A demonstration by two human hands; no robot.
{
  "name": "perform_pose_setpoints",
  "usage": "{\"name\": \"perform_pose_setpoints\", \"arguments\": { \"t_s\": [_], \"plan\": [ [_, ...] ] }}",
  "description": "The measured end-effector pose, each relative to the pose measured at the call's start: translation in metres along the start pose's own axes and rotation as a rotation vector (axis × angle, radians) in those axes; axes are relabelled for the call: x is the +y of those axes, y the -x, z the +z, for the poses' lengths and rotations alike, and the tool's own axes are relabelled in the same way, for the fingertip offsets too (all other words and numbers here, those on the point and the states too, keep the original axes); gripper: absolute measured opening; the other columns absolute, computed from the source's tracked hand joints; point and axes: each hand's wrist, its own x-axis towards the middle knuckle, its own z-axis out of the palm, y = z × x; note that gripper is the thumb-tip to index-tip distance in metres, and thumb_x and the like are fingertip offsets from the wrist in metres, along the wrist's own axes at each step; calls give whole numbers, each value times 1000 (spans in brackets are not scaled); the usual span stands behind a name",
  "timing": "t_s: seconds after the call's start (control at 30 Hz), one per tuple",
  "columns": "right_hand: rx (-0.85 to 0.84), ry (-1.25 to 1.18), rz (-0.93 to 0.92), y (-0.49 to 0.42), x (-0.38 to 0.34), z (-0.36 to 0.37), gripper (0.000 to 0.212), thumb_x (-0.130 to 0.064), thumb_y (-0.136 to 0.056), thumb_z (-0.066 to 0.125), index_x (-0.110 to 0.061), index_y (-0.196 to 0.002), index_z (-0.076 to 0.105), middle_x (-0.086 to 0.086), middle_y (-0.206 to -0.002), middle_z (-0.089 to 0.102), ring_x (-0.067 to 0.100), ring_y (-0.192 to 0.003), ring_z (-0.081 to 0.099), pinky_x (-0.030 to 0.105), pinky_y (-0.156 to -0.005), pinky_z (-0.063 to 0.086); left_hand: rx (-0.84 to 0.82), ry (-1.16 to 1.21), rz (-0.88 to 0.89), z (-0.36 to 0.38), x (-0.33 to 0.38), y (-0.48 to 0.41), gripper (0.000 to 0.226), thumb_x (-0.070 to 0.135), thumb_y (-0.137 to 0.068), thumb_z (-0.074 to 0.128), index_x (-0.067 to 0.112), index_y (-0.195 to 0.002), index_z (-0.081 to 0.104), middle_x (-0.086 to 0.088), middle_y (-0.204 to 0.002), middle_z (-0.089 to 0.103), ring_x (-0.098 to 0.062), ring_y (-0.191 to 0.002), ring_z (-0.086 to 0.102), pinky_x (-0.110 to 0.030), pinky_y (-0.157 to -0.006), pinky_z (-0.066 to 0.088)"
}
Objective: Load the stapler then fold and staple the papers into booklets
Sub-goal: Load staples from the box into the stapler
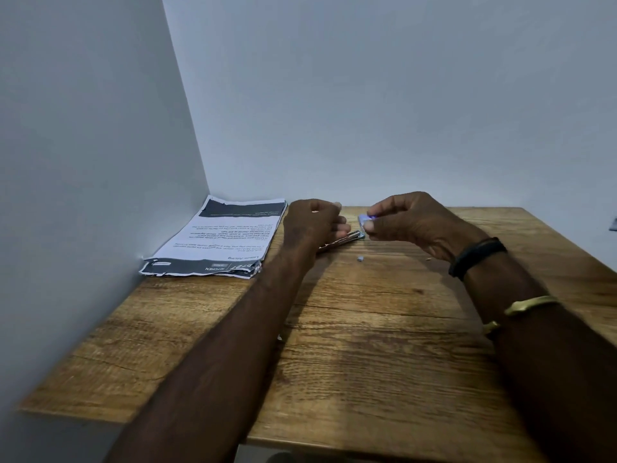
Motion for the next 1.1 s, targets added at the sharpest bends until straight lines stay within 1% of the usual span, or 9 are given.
{"name": "perform_pose_setpoints", "arguments": {
  "t_s": [0.17, 0.27, 0.37, 0.63, 0.7, 0.9, 0.97, 1.03, 1.1],
  "plan": [
    [35, 475, -3, 7, 1, -16, 28, -5, -66, 93, -4, -90, 79, 8, -80, 78, 7, -64, 72, 15, -56, 53, 160, -277, 196, -3, -5, -2, 8, 6, -86, 68, 5, -91, 75, -12, -75, 74, -24, -68, 75, -43, -73, 65],
    [-23, 593, 102, 9, -2, -23, 23, -5, -67, 92, -7, -86, 79, 3, -75, 77, 7, -60, 72, 18, -53, 55, 222, -498, 280, -3, -6, -2, 20, 10, -83, 65, 14, -98, 79, -5, -90, 78, -23, -88, 74, -38, -86, 60],
    [-59, 750, 182, 12, -6, -30, 25, -13, -65, 95, -15, -86, 81, 0, -81, 76, 10, -71, 70, 26, -60, 59, 174, -596, 289, -3, -9, -2, 26, 12, -83, 65, 16, -107, 76, -1, -102, 75, -20, -100, 69, -37, -94, 54],
    [-114, 892, 254, 19, -11, -28, 34, -17, -64, 96, -15, -94, 79, -1, -87, 73, 12, -80, 63, 23, -56, 48, -10, -901, 234, -1, -16, -6, 58, 24, -76, 85, 14, -130, 63, -6, -124, 68, -22, -114, 64, -33, -98, 50],
    [-108, 893, 259, 18, -10, -28, 34, -16, -64, 96, -14, -94, 79, -1, -83, 73, 12, -78, 63, 23, -56, 47, 20, -943, 218, -2, -21, -5, 57, 20, -76, 85, 14, -128, 63, -6, -123, 70, -23, -114, 64, -31, -97, 49],
    [-109, 916, 217, 17, -11, -27, 29, -19, -66, 95, -16, -91, 80, -4, -80, 73, 9, -73, 62, 24, -58, 48, 51, -970, 120, -2, -28, -7, 34, 21, -75, 85, 18, -107, 72, -7, -111, 75, -25, -109, 67, -31, -92, 52],
    [-51, 895, 121, 16, -11, -25, 23, -19, -70, 93, -17, -89, 80, -6, -78, 73, 5, -69, 61, 22, -60, 47, 64, -962, 123, -2, -29, -8, 24, 19, -78, 83, 19, -100, 74, -5, -107, 76, -25, -108, 68, -28, -87, 50],
    [22, 916, -7, 14, -10, -17, 16, -16, -75, 89, -18, -89, 81, -8, -78, 73, 4, -74, 63, 19, -61, 44, 84, -960, 134, -2, -30, -9, 16, 17, -80, 79, 20, -95, 76, -4, -105, 77, -25, -106, 69, -26, -84, 47],
    [16, 937, -83, 11, -7, -2, 16, -12, -77, 86, -19, -91, 82, -9, -80, 73, 3, -79, 65, 16, -64, 44, 90, -965, 147, -3, -30, -9, 11, 15, -81, 77, 20, -90, 76, -4, -101, 78, -24, -104, 69, -26, -81, 47]
  ]
}}
